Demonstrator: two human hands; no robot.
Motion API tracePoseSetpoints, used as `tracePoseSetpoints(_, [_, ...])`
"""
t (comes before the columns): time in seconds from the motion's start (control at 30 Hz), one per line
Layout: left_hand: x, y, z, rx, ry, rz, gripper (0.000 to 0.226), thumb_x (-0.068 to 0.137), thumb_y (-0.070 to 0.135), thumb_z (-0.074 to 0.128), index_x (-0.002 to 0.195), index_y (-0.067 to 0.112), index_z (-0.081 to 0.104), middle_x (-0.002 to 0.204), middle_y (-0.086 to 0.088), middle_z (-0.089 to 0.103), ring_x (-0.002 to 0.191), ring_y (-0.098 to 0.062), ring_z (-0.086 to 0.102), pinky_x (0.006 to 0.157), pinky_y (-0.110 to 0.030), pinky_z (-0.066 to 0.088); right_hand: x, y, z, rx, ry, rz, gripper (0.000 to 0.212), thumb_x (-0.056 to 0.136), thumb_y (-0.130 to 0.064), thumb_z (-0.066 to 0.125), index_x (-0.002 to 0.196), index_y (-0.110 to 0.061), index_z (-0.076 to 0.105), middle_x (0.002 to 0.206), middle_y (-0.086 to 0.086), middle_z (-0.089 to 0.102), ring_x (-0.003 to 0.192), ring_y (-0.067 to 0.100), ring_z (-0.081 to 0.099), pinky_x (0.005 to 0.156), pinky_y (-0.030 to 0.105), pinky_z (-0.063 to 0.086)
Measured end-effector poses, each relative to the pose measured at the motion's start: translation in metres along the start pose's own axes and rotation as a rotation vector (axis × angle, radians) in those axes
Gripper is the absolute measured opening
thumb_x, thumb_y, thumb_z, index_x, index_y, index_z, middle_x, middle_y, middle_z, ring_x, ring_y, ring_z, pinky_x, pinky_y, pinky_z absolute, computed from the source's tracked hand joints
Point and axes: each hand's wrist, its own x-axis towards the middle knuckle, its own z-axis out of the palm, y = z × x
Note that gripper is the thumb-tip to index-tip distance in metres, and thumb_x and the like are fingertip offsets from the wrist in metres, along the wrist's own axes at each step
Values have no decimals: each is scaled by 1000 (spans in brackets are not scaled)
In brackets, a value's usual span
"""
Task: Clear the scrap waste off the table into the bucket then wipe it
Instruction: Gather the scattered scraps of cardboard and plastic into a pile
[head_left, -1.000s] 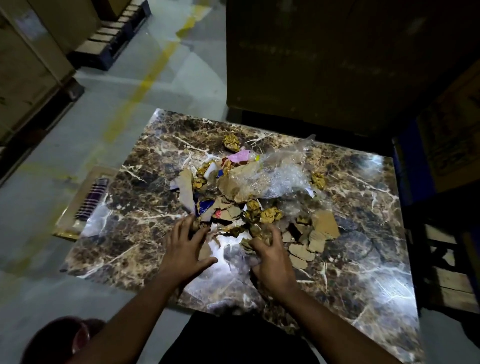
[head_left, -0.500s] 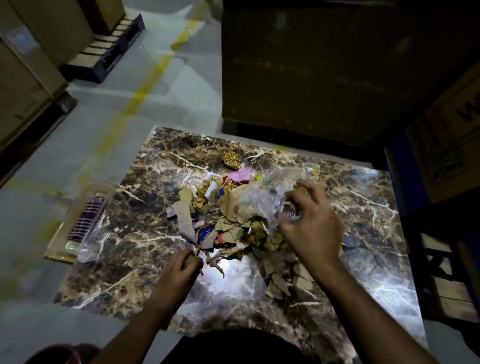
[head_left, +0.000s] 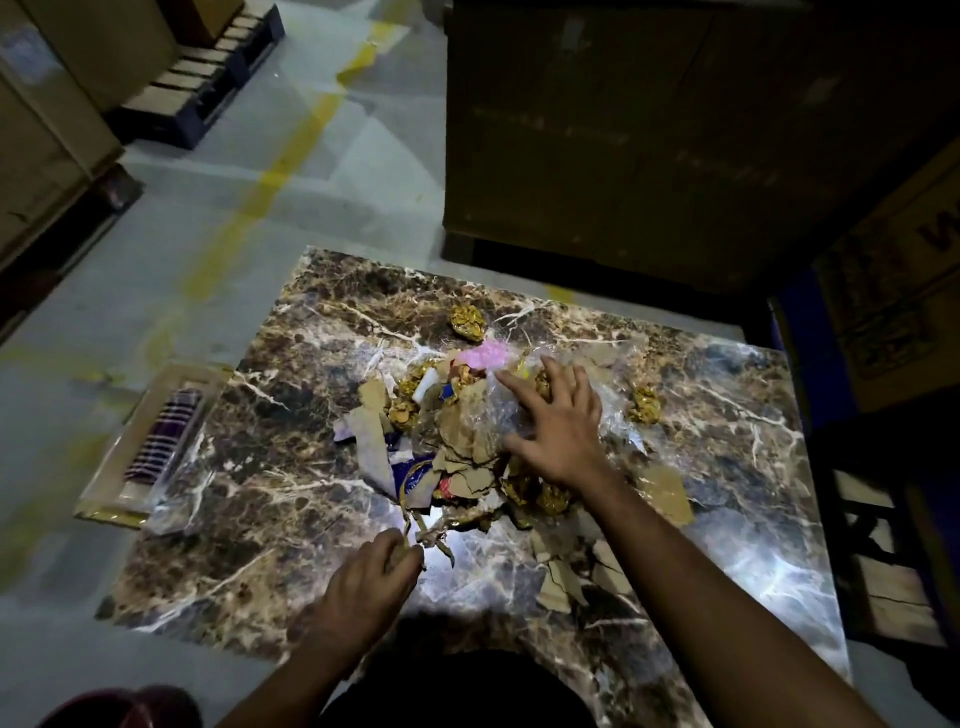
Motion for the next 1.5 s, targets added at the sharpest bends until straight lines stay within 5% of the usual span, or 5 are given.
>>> tracePoseSetpoints(0.17, [2, -2, -8, -82, -126, 58, 13, 88, 18, 59, 100, 20, 56, 100, -7, 51, 51, -30, 48, 39, -34, 43, -3, -6, 20, -128, 33, -58, 71, 86, -85, 7, 151, -60, 18, 169, 1, -10, 152, 36, -19, 115, 71, -11])
tracePoseSetpoints(0.5, [171, 60, -86, -699, 395, -323, 21, 94, 32, 67, 108, 16, 63, 113, 1, 38, 100, 19, 46, 72, -1, 45, -8, 3, 23, 68, 123, -58, 73, 98, -61, 44, 159, -45, 8, 168, 3, -17, 154, 26, -5, 123, 58, -5])
tracePoseSetpoints(0.77, [235, 59, -23, -375, 39, -242, 45, 99, 55, 39, 126, 26, 60, 124, -2, 57, 114, -26, 47, 85, -34, 35, -21, 18, 10, 452, 175, 15, 107, 84, -39, 72, 157, -48, -6, 169, -3, 5, 155, 26, 7, 120, 62, 16])
tracePoseSetpoints(1.13, [240, 18, -34, -858, 39, -342, 59, 96, 67, 29, 144, 37, 48, 143, -1, 53, 125, -20, 53, 102, -55, 48, -17, 40, -43, 614, 590, -18, 47, 90, -26, 64, 135, -29, 54, 133, -7, 53, 123, 12, 49, 102, 44, 47])
tracePoseSetpoints(1.5, [244, -19, -39, -1095, -26, -413, 51, 99, 61, 34, 145, 42, 46, 120, 17, 64, 98, 6, 64, 85, -29, 53, 17, 66, -62, 573, 868, 75, 22, 95, -20, 53, 111, -17, 70, 109, -6, 65, 102, 15, 59, 83, 32, 48])
